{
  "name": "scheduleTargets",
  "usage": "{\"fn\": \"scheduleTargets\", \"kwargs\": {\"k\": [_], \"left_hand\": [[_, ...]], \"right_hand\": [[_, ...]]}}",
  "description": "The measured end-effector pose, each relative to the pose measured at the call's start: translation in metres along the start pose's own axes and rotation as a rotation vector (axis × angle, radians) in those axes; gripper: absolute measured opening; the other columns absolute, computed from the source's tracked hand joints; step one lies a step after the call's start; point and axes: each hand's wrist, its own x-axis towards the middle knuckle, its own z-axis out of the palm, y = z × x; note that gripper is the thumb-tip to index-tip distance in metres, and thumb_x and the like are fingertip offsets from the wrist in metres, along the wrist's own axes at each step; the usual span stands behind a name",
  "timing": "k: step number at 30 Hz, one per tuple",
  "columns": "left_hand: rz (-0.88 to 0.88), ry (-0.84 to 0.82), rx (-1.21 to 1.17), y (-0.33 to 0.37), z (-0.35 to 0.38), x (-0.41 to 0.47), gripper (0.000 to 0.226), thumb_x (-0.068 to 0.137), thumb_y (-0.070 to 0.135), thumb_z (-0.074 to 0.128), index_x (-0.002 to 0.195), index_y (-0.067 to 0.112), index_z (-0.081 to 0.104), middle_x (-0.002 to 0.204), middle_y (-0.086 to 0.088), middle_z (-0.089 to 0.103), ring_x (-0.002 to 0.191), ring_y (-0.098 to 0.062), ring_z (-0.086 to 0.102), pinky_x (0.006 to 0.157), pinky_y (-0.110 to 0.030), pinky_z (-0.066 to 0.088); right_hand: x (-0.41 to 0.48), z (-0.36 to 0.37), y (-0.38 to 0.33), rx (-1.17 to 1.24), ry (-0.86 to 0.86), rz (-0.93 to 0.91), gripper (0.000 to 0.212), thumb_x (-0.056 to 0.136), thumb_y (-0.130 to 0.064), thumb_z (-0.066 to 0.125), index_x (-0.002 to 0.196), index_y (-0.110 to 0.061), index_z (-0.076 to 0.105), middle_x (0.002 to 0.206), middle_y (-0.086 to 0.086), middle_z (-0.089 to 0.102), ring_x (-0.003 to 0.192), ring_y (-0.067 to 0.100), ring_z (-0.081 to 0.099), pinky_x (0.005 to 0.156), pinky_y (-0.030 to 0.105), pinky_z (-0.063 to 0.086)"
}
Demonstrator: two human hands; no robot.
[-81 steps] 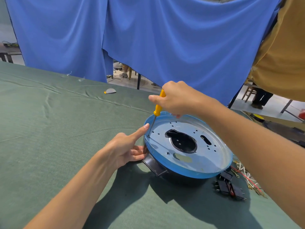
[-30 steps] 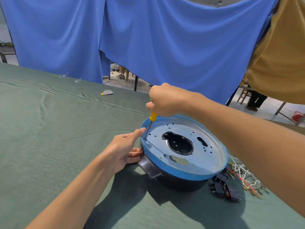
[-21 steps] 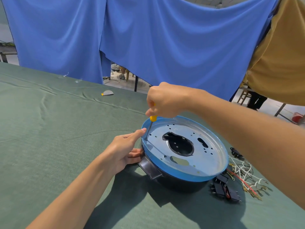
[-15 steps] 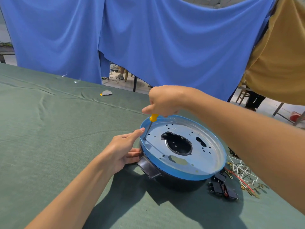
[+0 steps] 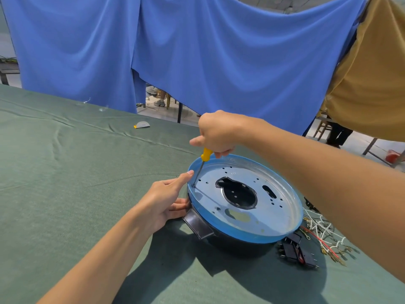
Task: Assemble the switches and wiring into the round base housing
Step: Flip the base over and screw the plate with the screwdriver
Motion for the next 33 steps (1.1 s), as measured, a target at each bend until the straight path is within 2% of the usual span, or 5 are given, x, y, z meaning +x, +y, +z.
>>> {"fn": "scheduleTargets", "kwargs": {"k": [6,14,21,25,33], "left_hand": [[-0.007,0.011,0.000,-0.001,-0.001,0.002,0.042,0.075,0.056,0.075,0.100,0.023,0.073,0.075,-0.016,0.072,0.062,-0.024,0.068,0.061,-0.030,0.058],[-0.001,0.002,0.013,-0.001,-0.001,0.001,0.042,0.073,0.053,0.078,0.098,0.020,0.072,0.072,-0.015,0.073,0.061,-0.025,0.069,0.058,-0.030,0.058],[-0.017,-0.003,0.011,0.000,-0.001,0.000,0.044,0.073,0.054,0.078,0.100,0.020,0.073,0.078,-0.018,0.073,0.063,-0.025,0.069,0.065,-0.034,0.061],[-0.027,-0.006,0.015,0.001,-0.001,-0.001,0.047,0.070,0.056,0.078,0.099,0.020,0.073,0.083,-0.020,0.073,0.066,-0.026,0.068,0.076,-0.037,0.059],[-0.030,-0.009,0.032,0.002,-0.001,-0.002,0.042,0.074,0.050,0.078,0.102,0.020,0.073,0.078,-0.017,0.073,0.066,-0.026,0.069,0.070,-0.035,0.061]], "right_hand": [[-0.009,-0.003,0.001,-0.013,-0.037,-0.102,0.012,0.092,-0.016,0.059,0.091,-0.011,0.071,0.066,0.001,0.069,0.044,0.003,0.058,0.040,0.013,0.042],[-0.004,0.002,-0.007,0.000,-0.004,0.011,0.036,0.094,-0.011,0.047,0.059,-0.007,0.056,0.042,-0.002,0.060,0.041,0.012,0.056,0.048,0.019,0.044],[-0.011,-0.008,-0.003,0.254,-0.159,0.089,0.032,0.100,-0.026,0.053,0.076,-0.004,0.053,0.050,0.000,0.063,0.034,0.007,0.054,0.036,0.011,0.039],[-0.019,-0.013,-0.004,0.057,-0.147,-0.076,0.007,0.090,-0.014,0.065,0.094,-0.009,0.068,0.074,0.002,0.072,0.054,0.005,0.063,0.052,0.017,0.049],[-0.009,-0.001,-0.009,0.111,-0.084,0.054,0.028,0.091,-0.007,0.050,0.066,-0.006,0.062,0.046,-0.001,0.065,0.045,0.010,0.061,0.057,0.020,0.051]]}}
